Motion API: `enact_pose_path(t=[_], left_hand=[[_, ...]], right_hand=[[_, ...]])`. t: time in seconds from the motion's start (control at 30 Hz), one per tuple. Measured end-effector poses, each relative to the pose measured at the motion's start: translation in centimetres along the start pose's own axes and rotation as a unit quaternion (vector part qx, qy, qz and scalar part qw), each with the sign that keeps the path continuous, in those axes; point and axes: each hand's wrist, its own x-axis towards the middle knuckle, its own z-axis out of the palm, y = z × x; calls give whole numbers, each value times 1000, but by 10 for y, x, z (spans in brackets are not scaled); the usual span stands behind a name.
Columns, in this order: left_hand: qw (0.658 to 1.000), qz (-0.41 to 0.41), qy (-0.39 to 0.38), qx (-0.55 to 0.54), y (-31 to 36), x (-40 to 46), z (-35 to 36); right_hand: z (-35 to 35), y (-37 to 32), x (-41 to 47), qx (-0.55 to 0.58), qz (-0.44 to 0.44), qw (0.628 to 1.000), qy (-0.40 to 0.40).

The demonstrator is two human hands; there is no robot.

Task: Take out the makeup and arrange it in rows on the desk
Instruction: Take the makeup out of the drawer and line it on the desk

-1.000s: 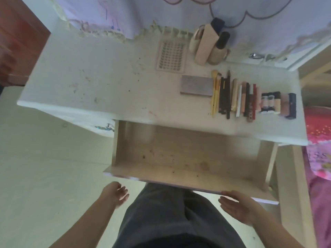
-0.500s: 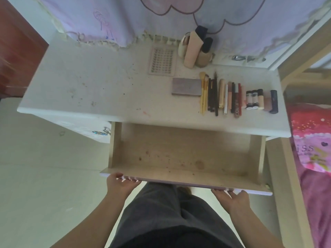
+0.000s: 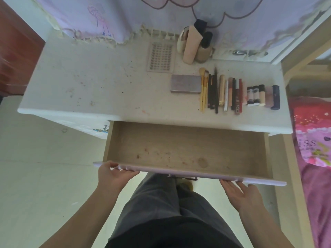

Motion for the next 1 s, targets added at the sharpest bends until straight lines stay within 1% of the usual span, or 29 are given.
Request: enact_pose_path(t=[0.13, 0.23, 0.3, 0.37, 0.4, 0.47, 0.5, 0.57, 0.6, 0.63, 0.67, 0.7, 0.73, 0.77, 0.8, 0.83, 0.9, 0.93, 0.97, 1.0], left_hand=[[999, 28, -23, 5, 5, 3, 31], [998, 41, -49, 1, 9, 13, 66], [997, 63, -52, 8, 12, 20, 94], [995, 75, -49, 47, 17, 23, 118], [994, 75, -36, 75, 20, 23, 126], [990, 69, -14, 120, 26, 27, 135], [988, 68, -8, 135, 27, 26, 136], [984, 80, 27, 156, 21, 27, 135], [982, 75, 28, 168, 15, 26, 135], [978, 65, 16, 198, 8, 25, 135], [969, 49, -8, 243, 0, 23, 135], [956, 23, -44, 288, -9, 19, 136], [938, -3, -80, 338, -18, 14, 137], [913, -19, -112, 393, -26, 8, 141], [882, -19, -136, 452, -32, 1, 146], [848, -12, -155, 507, -37, -6, 151], [778, 16, -185, 601, -48, -18, 163], [737, 43, -196, 646, -54, -23, 169], [684, 82, -205, 696, -61, -27, 175], [619, 128, -215, 744, -69, -31, 182]], right_hand=[[27, -8, -4, -19, -32, 999, -36], [65, -28, -4, -4, -22, 996, -89], [94, -43, -6, 13, -9, 992, -121], [115, -53, -8, 41, 6, 990, -132], [121, -56, -9, 65, 22, 989, -133], [121, -58, -7, 92, 42, 985, -140], [118, -59, -6, 85, 41, 984, -148], [114, -59, -5, 41, 34, 984, -168], [113, -59, -6, 8, 31, 984, -176], [114, -59, -9, -41, 26, 981, -187], [115, -60, -12, -115, 14, 974, -197], [116, -62, -15, -210, -6, 956, -203], [116, -66, -21, -319, -33, 925, -204], [118, -70, -29, -430, -69, 877, -202], [121, -73, -37, -526, -112, 819, -198], [125, -76, -45, -600, -156, 762, -189], [135, -78, -56, -706, -250, 646, -147], [138, -78, -62, -753, -294, 577, -115], [139, -77, -67, -788, -341, 506, -81], [137, -76, -69, -799, -393, 452, -48]])
